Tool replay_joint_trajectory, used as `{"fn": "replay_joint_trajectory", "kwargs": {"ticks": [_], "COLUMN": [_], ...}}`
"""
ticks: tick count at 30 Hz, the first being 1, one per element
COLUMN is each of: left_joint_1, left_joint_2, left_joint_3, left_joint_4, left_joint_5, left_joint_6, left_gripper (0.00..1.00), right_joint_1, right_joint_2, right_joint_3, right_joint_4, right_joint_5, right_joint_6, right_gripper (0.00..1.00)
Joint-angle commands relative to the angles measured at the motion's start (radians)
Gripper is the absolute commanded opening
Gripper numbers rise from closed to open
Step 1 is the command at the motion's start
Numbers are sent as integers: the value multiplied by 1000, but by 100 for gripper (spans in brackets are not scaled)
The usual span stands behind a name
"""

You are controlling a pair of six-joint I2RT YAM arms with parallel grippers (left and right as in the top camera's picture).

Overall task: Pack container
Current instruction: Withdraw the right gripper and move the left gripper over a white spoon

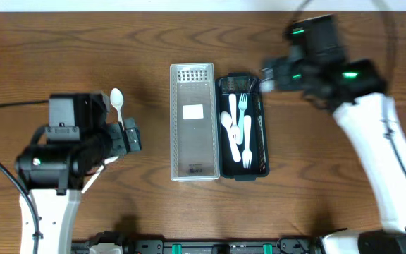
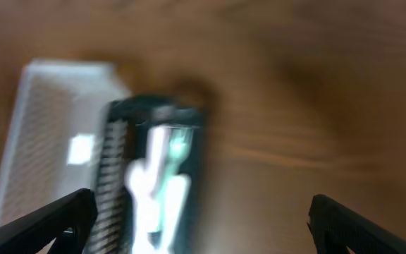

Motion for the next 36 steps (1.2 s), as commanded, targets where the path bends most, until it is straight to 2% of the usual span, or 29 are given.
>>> {"fn": "replay_joint_trajectory", "kwargs": {"ticks": [1, 6, 14, 20, 23, 36], "left_joint_1": [-2, 21, 66, 87, 111, 176], "left_joint_2": [99, 283, 596, 797, 878, 1012], "left_joint_3": [164, 278, 278, 278, 278, 278], "left_joint_4": [-45, -26, 90, 151, 181, 260], "left_joint_5": [-116, -134, -119, -117, -58, -40], "left_joint_6": [-2, -3, 9, 9, 35, 36], "left_gripper": [98, 98, 98, 98, 98, 98], "right_joint_1": [-136, -263, -309, -309, -309, -309], "right_joint_2": [31, 76, 94, 94, 94, 94], "right_joint_3": [-23, -136, -351, -372, -372, -372], "right_joint_4": [-42, -71, 29, 34, 28, 13], "right_joint_5": [9, -15, -10, -10, -9, 10], "right_joint_6": [-30, 62, 61, 60, 48, 14], "right_gripper": [99, 99, 99, 99, 99, 99]}}
